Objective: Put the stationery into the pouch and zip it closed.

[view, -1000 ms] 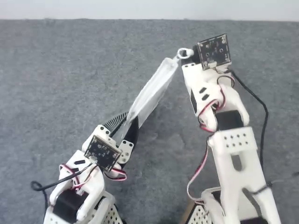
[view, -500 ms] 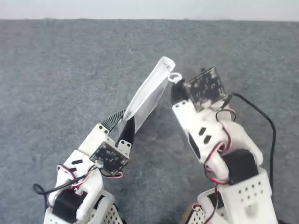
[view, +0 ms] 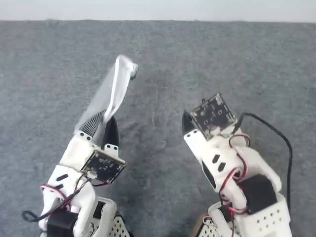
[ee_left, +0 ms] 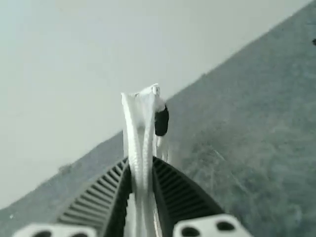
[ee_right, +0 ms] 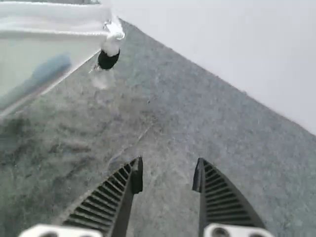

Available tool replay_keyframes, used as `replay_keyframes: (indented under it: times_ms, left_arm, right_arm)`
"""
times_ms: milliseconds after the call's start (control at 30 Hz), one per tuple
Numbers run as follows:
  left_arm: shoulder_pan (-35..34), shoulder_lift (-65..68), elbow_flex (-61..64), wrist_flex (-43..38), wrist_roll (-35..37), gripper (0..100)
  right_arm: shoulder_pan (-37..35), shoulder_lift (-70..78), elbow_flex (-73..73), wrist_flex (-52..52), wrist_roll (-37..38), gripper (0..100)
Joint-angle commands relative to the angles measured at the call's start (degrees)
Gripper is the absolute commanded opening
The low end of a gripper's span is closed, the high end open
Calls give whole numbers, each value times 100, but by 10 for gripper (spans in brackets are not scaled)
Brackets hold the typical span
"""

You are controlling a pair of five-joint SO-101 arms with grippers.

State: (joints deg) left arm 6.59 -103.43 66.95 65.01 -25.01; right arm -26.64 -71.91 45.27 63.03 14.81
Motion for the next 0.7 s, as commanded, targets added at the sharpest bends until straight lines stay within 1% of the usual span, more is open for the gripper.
replay_keyframes:
  times_ms: [0,133,200,233,333,433,567,667]
  left_arm:
    - [431,-97,-154,141,299,9]
    - [818,-97,330,123,686,17]
    - [976,-97,532,132,941,63]
    - [1081,-97,593,158,1178,97]
    - [1292,-97,585,176,2215,187]
    - [1213,-97,479,211,2919,229]
    - [1081,-97,497,246,3288,235]
    - [1099,-97,646,220,3341,235]
  right_arm:
    - [-4,-602,492,-277,62,131]
    - [-4,-1138,1275,-382,62,113]
    - [-4,-1393,1618,-347,70,116]
    - [-4,-1543,1776,-347,70,116]
    - [-4,-1974,2163,-347,70,116]
    - [-4,-2378,2558,-347,70,112]
    - [-4,-2897,3103,-347,70,112]
    - [-4,-3222,3402,-347,70,112]
